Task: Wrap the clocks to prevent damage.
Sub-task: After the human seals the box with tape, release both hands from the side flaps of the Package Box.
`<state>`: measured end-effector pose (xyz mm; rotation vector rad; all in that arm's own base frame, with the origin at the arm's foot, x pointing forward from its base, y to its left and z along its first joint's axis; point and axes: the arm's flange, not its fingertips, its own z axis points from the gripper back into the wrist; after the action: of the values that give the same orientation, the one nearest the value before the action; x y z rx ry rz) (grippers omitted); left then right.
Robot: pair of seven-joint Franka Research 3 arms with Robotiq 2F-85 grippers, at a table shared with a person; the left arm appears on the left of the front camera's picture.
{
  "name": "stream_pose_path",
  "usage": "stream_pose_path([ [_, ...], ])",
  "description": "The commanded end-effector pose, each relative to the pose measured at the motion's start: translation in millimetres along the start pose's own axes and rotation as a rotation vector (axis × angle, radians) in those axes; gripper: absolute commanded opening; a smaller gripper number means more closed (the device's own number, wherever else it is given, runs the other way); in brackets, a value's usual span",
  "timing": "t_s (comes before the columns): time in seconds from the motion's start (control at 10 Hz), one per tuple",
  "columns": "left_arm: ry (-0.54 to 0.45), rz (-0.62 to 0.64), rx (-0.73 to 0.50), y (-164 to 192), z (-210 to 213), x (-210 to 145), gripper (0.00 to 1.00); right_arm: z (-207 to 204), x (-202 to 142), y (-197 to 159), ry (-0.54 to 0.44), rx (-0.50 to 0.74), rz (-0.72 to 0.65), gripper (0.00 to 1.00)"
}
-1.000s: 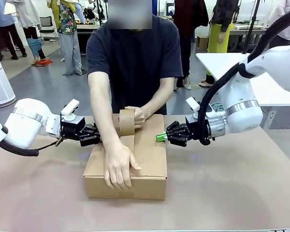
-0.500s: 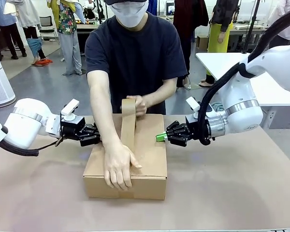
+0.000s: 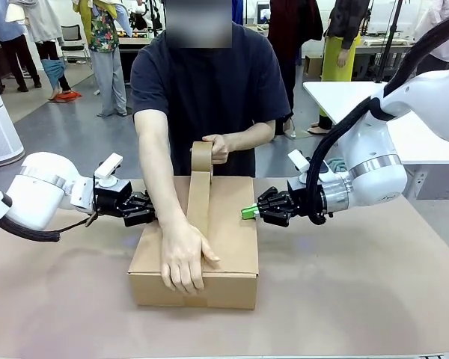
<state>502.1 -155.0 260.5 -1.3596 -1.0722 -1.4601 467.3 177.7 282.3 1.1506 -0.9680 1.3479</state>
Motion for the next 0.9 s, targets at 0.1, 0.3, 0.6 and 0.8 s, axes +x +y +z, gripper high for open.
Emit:
stream_pose_path([
  [0.1, 0.006, 0.002, -0.001, -0.4, -2.0, -2.0, 0.0, -1.7, -4.4, 1.0, 0.0, -0.016, 0.003, 0.01],
  [0.3, 0.006, 0.002, -0.001, -0.4, -2.0, -2.0, 0.0, -1.7, -4.4, 1.0, 0.0, -0.016, 0.003, 0.01],
  [0.6, 0.006, 0.002, -0.001, -0.4, -2.0, -2.0, 0.0, -1.7, -4.4, 1.0, 0.0, -0.016, 0.003, 0.01],
  [0.8, 0.006, 0.002, -0.001, -0.4, -2.0, -2.0, 0.0, -1.7, -4.4, 1.0, 0.0, -0.016, 0.003, 0.01],
])
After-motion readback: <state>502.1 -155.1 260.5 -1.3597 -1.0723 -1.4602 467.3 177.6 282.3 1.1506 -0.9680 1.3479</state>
